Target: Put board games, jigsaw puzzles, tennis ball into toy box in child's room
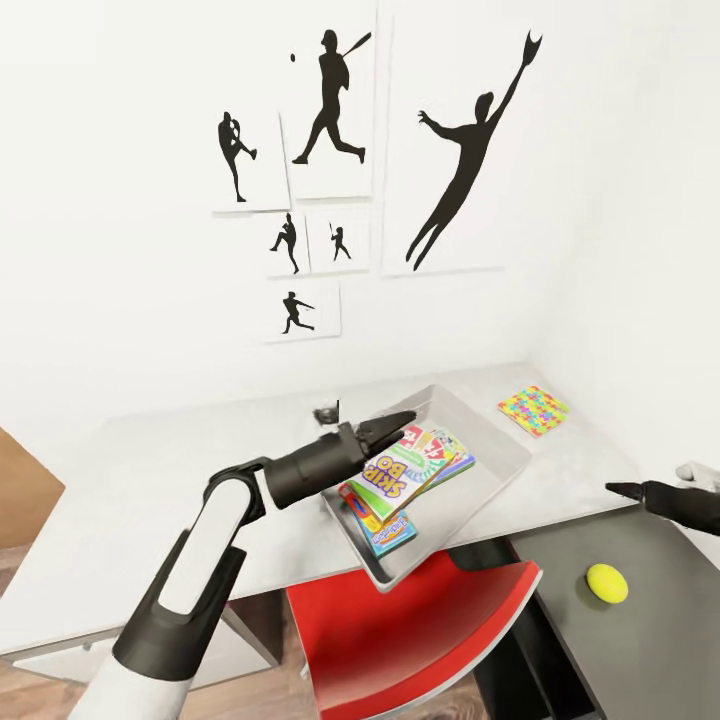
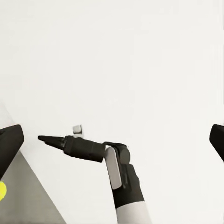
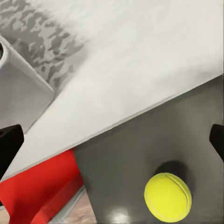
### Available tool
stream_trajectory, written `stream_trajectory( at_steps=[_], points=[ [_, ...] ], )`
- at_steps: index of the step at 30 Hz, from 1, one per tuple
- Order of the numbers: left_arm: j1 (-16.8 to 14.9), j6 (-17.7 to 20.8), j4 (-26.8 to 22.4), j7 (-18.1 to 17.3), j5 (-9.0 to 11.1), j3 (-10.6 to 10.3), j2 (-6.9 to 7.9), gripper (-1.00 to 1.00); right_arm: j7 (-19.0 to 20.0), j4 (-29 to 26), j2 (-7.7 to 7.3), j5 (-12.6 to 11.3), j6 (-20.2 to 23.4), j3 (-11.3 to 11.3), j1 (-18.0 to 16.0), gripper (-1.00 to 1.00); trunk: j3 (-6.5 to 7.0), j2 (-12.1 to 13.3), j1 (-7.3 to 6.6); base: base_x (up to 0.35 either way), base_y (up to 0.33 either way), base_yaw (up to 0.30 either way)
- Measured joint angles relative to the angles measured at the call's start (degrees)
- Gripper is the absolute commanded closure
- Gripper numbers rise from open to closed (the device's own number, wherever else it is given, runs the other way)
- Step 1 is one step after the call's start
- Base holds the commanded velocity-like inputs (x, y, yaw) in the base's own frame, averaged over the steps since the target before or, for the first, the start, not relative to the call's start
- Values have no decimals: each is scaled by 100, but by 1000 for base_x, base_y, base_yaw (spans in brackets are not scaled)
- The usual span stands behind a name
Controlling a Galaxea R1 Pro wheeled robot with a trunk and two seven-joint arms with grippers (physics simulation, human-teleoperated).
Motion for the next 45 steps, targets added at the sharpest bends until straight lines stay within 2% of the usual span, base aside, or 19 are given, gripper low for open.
stream_trajectory(
  at_steps=[2, 3, 6, 7, 11, 12, 13, 15, 16, 21, 25, 26, 27, 31, 32, 37, 40, 45],
  points=[
    [-92, 1, -1, 350, 7, -147, -126, -100, -174, 200, 20, -5, 1, 82, -85, -100, 0, -1, 0, 0, 0, 0],
    [-228, 1, -1, 715, 20, -350, -228, -100, -282, 330, 32, 3, 1, 133, -137, -100, 0, 0, 0, 0, 0, 0],
    [-453, -4, 2, 1284, -35, -711, -369, -100, -388, 446, 42, 11, 2, 174, -185, -100, 0, -1, -1, 0, 0, 0],
    [-456, -4, 2, 1291, -37, -715, -370, -100, -390, 447, 42, 10, 2, 174, -186, -100, 0, -1, -1, 0, 0, 0],
    [-694, -60, 4, 2125, -61, -1124, -489, -100, -460, 508, 48, 6, 2, 195, -206, -100, 0, -1, -1, 0, 0, 0],
    [-696, -61, 4, 2132, -61, -1127, -489, -100, -460, 509, 48, 6, 2, 196, -206, -100, 0, -1, -1, 0, 0, 0],
    [-783, -135, 4, 2543, -56, -1294, -519, -100, -474, 523, 50, -1, 2, 195, -210, -100, 0, -1, -1, 0, 0, 0],
    [-865, -220, 6, 2961, -42, -1462, -542, -100, -481, 544, 52, -21, 2, 191, -212, -100, 0, -1, -1, 0, 0, 0],
    [-866, -221, 6, 2968, -41, -1464, -542, -100, -482, 544, 52, -22, 2, 191, -212, -100, 0, -1, -1, 0, 0, 0],
    [-1089, -414, 5, 3927, 8, -1866, -572, -100, -494, 607, 52, -38, 2, 178, -216, -100, 0, 0, -1, 0, 0, 0],
    [-1146, -523, 10, 4297, 21, -1988, -575, -100, -535, 621, 54, -23, 2, 175, -216, -100, 0, 0, -1, 0, 0, 0],
    [-1156, -552, 12, 4530, 22, -2015, -572, -100, -605, 624, 54, -12, 1, 170, -220, -100, 0, 0, -1, 0, 0, 0],
    [-1156, -555, 12, 4539, 26, -2016, -572, -100, -607, 624, 54, -14, 2, 170, -220, -100, 0, 0, -1, 0, 0, 0],
    [-1166, -593, 13, 5094, 30, -2048, -571, -100, -960, 652, 58, -4, 2, 162, -226, -100, 0, 0, -1, 0, 0, 0],
    [-1166, -594, 13, 5098, 32, -2048, -571, -100, -964, 652, 58, -8, 3, 162, -226, -100, 0, 0, -1, 0, 0, 0],
    [-1170, -643, 13, 5422, 38, -2065, -573, -100, -1620, 864, 88, -37, 3, 160, -268, -100, 0, 0, -1, 0, 0, 0],
    [-1174, -654, 13, 5478, 59, -2068, -573, -100, -1820, 948, 102, -47, 3, 156, -330, -100, 0, 0, -1, 0, 0, 0],
    [-1184, -665, 14, 5530, 237, -2071, -573, -100, -2107, 1136, 115, -55, 3, 150, -448, -100, 0, 0, -1, 0, 0, 0]
  ],
)
